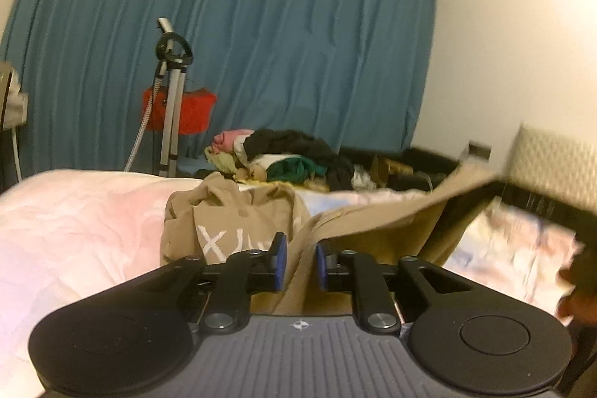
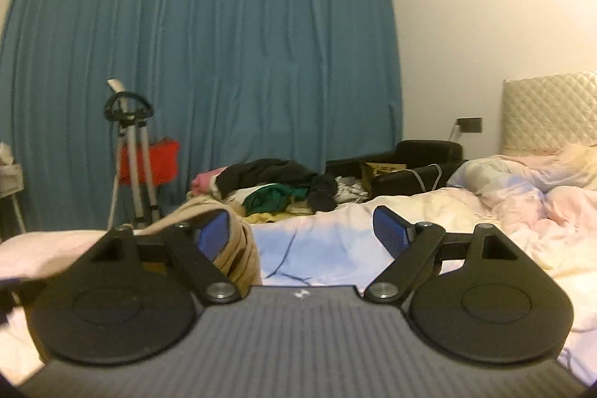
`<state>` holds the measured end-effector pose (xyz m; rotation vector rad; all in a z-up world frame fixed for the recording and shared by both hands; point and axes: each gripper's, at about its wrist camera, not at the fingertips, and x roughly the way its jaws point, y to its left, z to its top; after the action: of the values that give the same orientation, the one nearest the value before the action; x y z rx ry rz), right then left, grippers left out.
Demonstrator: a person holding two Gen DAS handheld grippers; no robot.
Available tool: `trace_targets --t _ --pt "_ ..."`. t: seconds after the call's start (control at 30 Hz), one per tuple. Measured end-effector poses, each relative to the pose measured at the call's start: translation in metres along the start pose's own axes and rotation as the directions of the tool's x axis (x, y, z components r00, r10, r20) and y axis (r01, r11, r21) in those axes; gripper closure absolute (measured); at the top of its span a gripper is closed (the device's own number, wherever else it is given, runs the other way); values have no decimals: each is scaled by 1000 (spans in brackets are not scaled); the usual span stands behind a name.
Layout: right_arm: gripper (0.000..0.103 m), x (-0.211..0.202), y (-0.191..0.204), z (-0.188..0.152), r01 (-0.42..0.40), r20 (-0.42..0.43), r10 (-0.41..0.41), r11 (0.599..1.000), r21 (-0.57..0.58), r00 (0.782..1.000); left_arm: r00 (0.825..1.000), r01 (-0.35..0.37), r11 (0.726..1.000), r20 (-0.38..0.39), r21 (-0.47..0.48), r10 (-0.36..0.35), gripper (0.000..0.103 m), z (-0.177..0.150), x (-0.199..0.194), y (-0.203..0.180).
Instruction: Fold clothes
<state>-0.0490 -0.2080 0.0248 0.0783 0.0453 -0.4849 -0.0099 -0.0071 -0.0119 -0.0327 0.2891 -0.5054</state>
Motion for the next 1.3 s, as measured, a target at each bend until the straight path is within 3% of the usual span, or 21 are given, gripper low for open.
trace_targets --t 0.13,0.2,0.27,0.33,0.4,0.47,0.57,0.73,0.9,0.97,1.03,1.2,1.23,1.3 --pt "19 5 -2 -3 0 -28 0 1000 12 1000 992 -93 974 -61 205 107 59 -18 16 -24" --pt "19 7 -2 1 6 -27 -5 1000 6 1000 980 -134 944 -100 303 171 59 -31 25 -35" --pt "19 3 -1 3 17 -19 -17 1000 -7 1000 953 -197 900 -139 388 269 54 -44 37 -40" --pt "19 2 -5 4 50 -21 -51 998 -26 999 909 -264 847 -175 462 379 50 -56 48 -41" --pt "19 8 -6 1 65 -44 -66 997 -38 997 893 -290 837 -182 464 410 48 -62 47 -33" --pt "19 18 -7 -5 71 -92 -76 996 -49 993 893 -323 877 -191 356 407 48 -51 42 -20" --pt "19 34 0 -18 46 -181 -62 995 -88 982 916 -348 925 -154 153 370 44 -30 28 2" --pt "19 53 15 -36 -80 -327 41 991 -107 944 928 -368 930 -54 13 368 42 -15 12 18" --pt "19 58 26 -53 -190 -471 123 977 -96 873 939 -344 933 -51 -102 341 42 -14 1 28" --pt "19 62 25 -62 -210 -535 137 975 -76 833 938 -346 929 -47 -129 343 42 -13 -3 31" --pt "19 64 20 -68 -179 -558 112 982 -65 822 937 -348 925 -43 -153 346 42 -10 -4 35" --pt "19 66 -9 -66 14 -516 10 999 42 856 943 -328 912 -27 -247 332 40 -7 -11 51" --pt "19 64 -15 -65 47 -496 -4 996 74 868 945 -322 909 -27 -266 326 37 -6 -12 53" --pt "19 54 -26 -56 80 -409 -16 987 138 913 950 -307 905 -36 -294 310 34 -7 -17 55"
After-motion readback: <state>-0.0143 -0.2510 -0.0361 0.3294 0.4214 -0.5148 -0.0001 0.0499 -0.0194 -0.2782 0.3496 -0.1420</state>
